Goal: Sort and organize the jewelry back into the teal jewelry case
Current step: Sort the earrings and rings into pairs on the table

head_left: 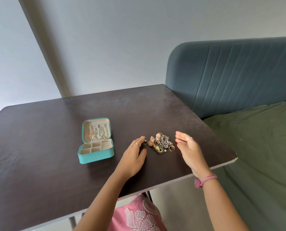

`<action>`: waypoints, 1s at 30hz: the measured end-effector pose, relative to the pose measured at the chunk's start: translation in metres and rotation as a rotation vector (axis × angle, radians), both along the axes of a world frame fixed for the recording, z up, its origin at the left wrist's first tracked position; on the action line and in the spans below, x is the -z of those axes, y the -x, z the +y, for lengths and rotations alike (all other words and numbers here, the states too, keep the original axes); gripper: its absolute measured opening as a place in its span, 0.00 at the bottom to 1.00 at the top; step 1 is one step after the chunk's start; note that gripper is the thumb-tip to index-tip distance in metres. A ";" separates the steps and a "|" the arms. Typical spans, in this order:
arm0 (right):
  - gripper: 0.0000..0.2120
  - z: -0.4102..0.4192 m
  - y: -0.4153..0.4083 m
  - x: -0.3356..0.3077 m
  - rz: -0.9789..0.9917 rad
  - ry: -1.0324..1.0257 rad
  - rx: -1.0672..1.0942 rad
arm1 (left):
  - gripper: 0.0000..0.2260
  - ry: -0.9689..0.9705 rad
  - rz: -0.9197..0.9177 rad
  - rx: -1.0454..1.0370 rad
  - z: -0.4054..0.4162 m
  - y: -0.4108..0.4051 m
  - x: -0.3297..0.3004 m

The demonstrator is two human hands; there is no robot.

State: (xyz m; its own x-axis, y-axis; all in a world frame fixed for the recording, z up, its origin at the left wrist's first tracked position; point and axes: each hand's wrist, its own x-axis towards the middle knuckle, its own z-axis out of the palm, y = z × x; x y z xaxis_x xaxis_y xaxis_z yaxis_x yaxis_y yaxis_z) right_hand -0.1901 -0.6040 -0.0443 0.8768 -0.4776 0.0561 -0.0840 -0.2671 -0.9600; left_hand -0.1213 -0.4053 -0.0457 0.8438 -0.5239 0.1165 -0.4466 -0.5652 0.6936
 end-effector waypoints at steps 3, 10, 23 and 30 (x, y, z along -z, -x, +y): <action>0.15 0.001 0.011 0.006 -0.018 0.152 0.098 | 0.22 -0.003 -0.054 -0.040 0.005 0.008 0.003; 0.07 0.010 0.016 0.017 -0.075 0.421 0.105 | 0.22 -0.049 -0.134 -0.098 0.003 0.014 0.005; 0.07 0.010 0.016 0.017 -0.056 0.440 0.145 | 0.21 -0.062 -0.145 -0.172 0.001 0.010 0.006; 0.09 0.009 0.014 0.018 -0.009 0.486 0.091 | 0.21 -0.269 -0.122 -0.220 -0.014 -0.014 -0.009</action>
